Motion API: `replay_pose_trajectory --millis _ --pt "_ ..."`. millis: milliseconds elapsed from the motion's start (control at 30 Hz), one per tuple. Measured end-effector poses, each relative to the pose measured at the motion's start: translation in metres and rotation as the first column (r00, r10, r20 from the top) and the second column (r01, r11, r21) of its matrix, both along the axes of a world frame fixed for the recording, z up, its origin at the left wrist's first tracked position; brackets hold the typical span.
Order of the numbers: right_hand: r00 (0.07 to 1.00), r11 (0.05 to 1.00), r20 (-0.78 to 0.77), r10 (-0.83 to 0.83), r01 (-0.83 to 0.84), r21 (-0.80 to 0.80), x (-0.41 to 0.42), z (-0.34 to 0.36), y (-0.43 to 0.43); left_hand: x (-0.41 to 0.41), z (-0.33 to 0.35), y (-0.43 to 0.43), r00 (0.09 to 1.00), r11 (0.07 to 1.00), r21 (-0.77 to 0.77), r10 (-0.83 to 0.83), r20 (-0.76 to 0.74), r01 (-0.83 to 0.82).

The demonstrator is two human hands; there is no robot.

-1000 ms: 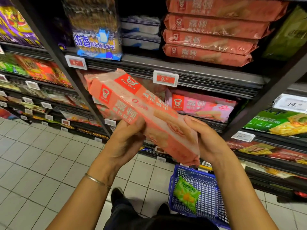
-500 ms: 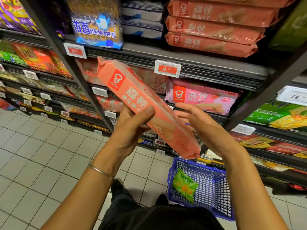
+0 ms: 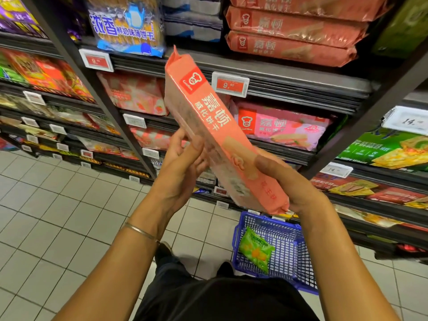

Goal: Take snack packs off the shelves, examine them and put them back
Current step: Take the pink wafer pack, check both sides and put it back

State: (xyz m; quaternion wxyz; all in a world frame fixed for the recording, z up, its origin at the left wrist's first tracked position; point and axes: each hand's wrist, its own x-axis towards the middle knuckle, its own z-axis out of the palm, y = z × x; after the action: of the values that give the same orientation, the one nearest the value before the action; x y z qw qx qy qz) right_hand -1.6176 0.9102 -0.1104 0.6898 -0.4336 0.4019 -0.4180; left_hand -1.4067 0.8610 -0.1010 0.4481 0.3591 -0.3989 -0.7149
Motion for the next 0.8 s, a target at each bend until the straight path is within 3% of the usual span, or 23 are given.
replay_pose_trajectory --millis 167,367,533,667,800 --pt "0.988 0.991 0.147 0.038 -0.056 0.122 0.010 -0.012 0.003 0.002 -0.008 -0.001 0.997 0.998 0.026 0.060 0.044 -0.061" --pt "0.984 0.986 0.152 0.097 -0.115 0.117 0.013 -0.014 -0.001 0.007 -0.004 0.002 0.995 0.996 0.033 0.082 0.060 -0.084" --pt "0.989 0.988 0.125 0.077 -0.092 0.124 0.012 -0.021 -0.003 0.013 -0.004 -0.001 0.998 0.996 0.089 0.009 0.068 -0.015" --pt "0.993 0.990 0.011 0.117 -0.118 0.079 0.013 -0.022 -0.005 0.011 -0.004 -0.002 0.994 0.992 0.110 0.058 0.091 -0.068" --pt "0.984 0.999 -0.171 0.054 -0.054 0.007 0.013 -0.024 -0.011 0.011 -0.006 -0.003 0.995 0.992 0.084 0.092 0.044 -0.096"
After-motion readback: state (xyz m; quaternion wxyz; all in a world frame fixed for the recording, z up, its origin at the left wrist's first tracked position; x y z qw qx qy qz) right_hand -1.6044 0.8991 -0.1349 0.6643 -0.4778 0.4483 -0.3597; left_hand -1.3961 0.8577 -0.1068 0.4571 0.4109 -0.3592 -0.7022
